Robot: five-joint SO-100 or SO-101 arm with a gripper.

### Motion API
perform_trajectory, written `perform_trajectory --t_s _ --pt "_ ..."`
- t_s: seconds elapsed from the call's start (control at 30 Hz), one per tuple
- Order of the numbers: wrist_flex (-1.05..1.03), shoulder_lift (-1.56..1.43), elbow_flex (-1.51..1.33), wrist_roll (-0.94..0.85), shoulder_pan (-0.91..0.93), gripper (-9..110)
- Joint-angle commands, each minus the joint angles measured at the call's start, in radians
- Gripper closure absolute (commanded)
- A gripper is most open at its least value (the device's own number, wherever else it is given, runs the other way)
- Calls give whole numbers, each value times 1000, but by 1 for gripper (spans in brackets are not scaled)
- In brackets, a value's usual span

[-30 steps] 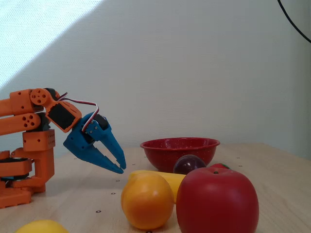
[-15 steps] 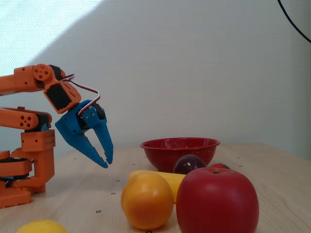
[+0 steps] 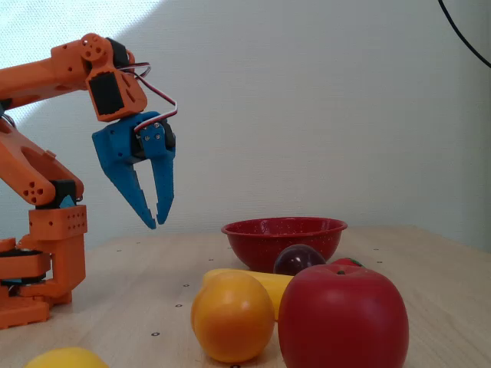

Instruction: Put the lemon in the red bowl.

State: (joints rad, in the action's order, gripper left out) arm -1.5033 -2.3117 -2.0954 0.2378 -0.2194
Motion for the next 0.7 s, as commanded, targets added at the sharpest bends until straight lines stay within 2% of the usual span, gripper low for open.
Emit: perform_trajectory --t_s 0.0,0.67 --pt "-51 41 163 48 -63 101" --pt "-365 653 951 399 -457 101"
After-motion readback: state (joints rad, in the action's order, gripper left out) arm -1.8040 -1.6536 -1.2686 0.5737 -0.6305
